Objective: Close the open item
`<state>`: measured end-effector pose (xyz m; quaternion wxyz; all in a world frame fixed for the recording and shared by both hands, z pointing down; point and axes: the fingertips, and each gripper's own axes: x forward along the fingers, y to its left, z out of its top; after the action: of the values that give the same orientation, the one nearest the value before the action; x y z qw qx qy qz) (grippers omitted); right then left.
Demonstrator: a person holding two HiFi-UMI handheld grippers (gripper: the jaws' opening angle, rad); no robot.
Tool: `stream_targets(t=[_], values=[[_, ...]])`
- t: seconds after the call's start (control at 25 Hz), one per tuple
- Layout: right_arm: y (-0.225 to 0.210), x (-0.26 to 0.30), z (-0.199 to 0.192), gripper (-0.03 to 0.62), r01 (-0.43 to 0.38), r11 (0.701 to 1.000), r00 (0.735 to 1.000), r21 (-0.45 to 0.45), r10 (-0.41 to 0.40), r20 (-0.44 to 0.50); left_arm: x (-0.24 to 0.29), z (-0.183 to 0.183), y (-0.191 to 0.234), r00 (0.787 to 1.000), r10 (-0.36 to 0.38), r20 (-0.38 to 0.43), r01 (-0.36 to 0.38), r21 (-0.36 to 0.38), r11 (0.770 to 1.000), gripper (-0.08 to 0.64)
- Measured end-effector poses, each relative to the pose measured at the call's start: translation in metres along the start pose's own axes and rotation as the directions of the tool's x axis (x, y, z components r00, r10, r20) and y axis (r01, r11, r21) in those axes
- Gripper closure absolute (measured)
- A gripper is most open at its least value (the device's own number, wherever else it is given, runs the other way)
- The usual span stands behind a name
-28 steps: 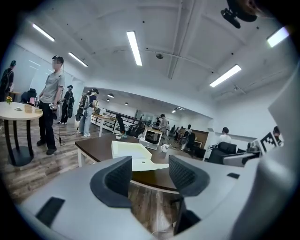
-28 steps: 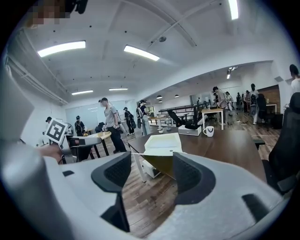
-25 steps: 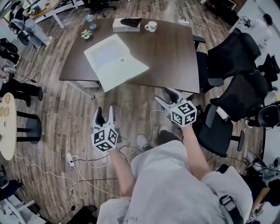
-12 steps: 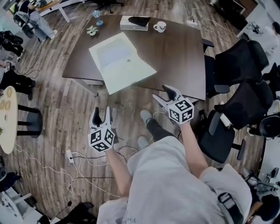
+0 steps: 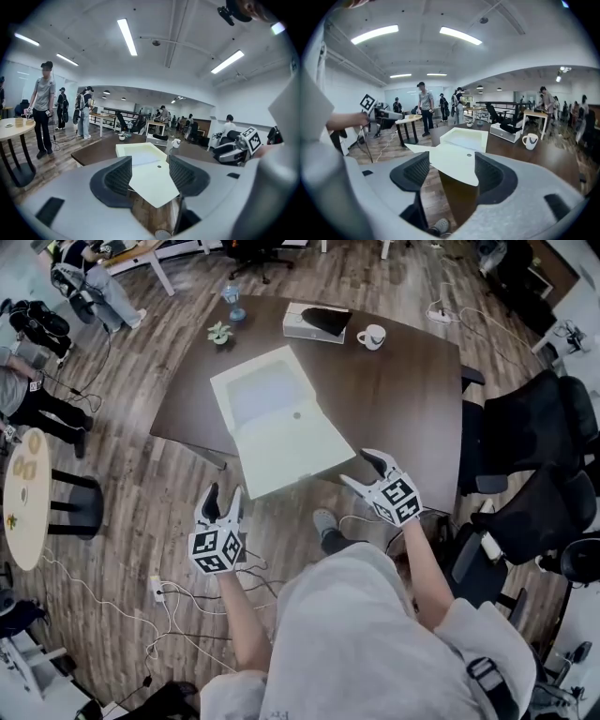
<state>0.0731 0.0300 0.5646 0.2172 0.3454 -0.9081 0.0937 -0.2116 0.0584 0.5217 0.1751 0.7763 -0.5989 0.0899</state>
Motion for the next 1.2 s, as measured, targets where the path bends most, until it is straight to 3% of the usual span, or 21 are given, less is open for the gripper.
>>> stream_targets(t=[0.08, 0.16, 0.36, 0.52, 0.72, 0.92, 1.04, 1.2], values=[[0.0, 0.008, -0.002, 0.277, -0.051, 0.987, 0.998, -0.154, 0.045, -0.042, 0.014, -0.001, 0.007, 1.0, 0.001, -0.021, -0.001, -0.001, 1.0, 0.337], [0.005, 0.018, -0.009, 0.267, -0.126, 0.947, 0.989, -0.294, 0.097, -0.114, 0.027, -0.007, 0.011, 0.999, -0.006, -0.046, 0.006, 0.0, 1.0, 0.336], [0.002, 0.041, -0.032, 0.256, -0.282, 0.852, 0.95, -0.44, 0.185, -0.25, 0.05, -0.032, 0.004, 0.991, -0.043, -0.128, 0.051, 0.06, 0.997, 0.33], [-0.006, 0.061, -0.039, 0.255, -0.355, 0.798, 0.924, -0.487, 0.222, -0.31, 0.057, -0.048, -0.011, 0.977, -0.087, -0.195, 0.114, 0.127, 0.985, 0.326], [0.002, 0.08, -0.044, 0.267, -0.417, 0.771, 0.9, -0.48, 0.277, -0.337, 0.062, -0.072, -0.029, 0.945, -0.169, -0.282, 0.217, 0.147, 0.965, 0.319], [-0.007, 0.085, -0.06, 0.278, -0.443, 0.716, 0.884, -0.54, 0.25, -0.394, 0.064, -0.087, -0.058, 0.903, -0.267, -0.336, 0.347, 0.206, 0.915, 0.305], [-0.014, 0.086, -0.062, 0.312, -0.44, 0.71, 0.887, -0.55, 0.249, -0.389, 0.07, -0.103, -0.062, 0.895, -0.246, -0.372, 0.358, 0.271, 0.894, 0.301], [-0.015, 0.082, -0.058, 0.316, -0.458, 0.7, 0.883, -0.547, 0.287, -0.371, 0.07, -0.124, -0.059, 0.881, -0.139, -0.452, 0.347, 0.417, 0.84, 0.301]])
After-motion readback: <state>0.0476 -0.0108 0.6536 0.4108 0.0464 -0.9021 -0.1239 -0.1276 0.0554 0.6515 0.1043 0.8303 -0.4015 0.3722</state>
